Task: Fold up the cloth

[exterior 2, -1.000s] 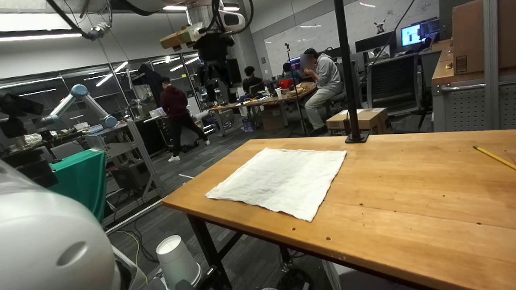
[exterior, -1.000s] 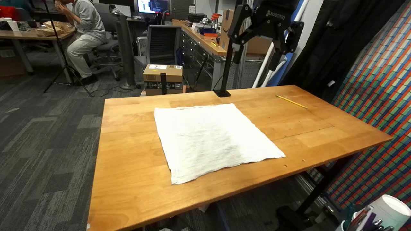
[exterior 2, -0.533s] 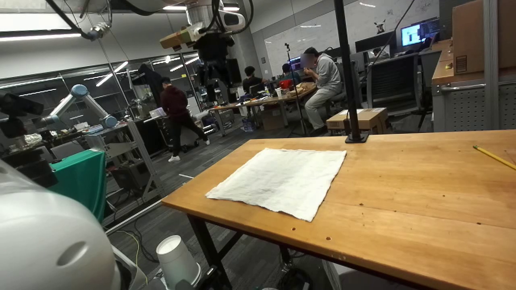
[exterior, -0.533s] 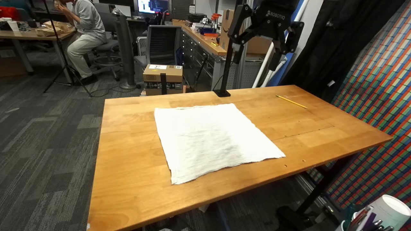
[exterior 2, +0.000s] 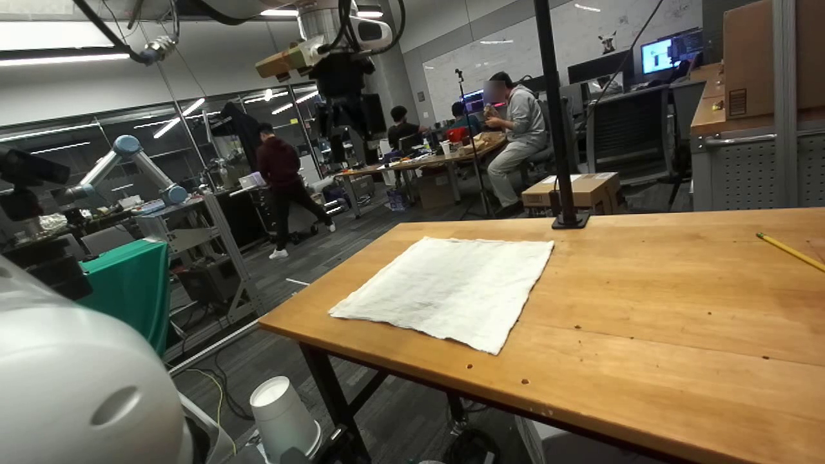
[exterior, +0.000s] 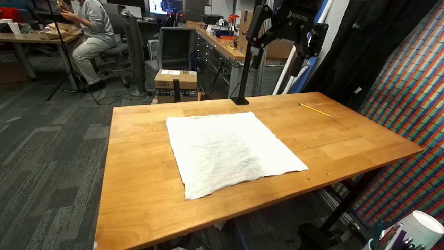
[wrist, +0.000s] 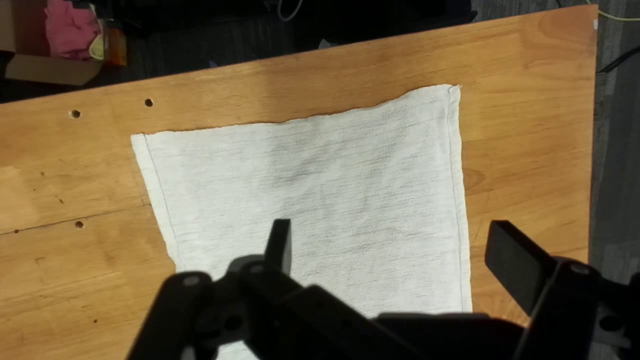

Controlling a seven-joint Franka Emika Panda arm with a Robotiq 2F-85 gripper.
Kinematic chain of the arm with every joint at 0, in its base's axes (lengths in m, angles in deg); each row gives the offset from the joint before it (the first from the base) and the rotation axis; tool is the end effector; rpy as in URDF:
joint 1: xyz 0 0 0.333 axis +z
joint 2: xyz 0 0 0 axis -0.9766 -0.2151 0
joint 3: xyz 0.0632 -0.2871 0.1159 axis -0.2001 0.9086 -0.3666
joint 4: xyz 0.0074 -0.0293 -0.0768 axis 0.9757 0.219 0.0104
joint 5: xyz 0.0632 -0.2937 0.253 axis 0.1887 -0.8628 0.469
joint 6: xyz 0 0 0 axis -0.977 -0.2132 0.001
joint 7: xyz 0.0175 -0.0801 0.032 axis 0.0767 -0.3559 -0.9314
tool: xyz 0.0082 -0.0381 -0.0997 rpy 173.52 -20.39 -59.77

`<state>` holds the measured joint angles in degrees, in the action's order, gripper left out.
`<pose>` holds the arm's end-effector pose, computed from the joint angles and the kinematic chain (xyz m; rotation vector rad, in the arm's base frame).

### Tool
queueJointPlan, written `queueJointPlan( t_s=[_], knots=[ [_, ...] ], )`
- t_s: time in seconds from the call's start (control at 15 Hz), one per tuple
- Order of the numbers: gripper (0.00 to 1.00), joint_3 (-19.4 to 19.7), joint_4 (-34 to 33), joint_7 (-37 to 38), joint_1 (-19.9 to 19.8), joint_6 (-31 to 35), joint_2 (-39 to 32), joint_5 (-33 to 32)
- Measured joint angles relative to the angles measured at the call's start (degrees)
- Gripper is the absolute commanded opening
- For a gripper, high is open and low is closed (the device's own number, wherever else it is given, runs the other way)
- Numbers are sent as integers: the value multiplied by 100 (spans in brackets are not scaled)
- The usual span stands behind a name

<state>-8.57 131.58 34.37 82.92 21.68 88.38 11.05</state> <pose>0.4316 0.1335 0.5279 -3.0232 0.1674 0.0576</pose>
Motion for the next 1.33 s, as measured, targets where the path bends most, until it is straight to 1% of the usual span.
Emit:
queueJointPlan(
  t_s=[0.67, 0.8, 1.0, 1.33],
  knots=[
    [100, -20, -20, -9, 25, -10, -99, 0],
    [100, -20, -42, -149, 37, -11, -199, -63],
    [100, 41, -45, -442, 20, -71, -329, -328],
    [100, 309, 15, -933, -94, -221, -459, -725]
  ],
)
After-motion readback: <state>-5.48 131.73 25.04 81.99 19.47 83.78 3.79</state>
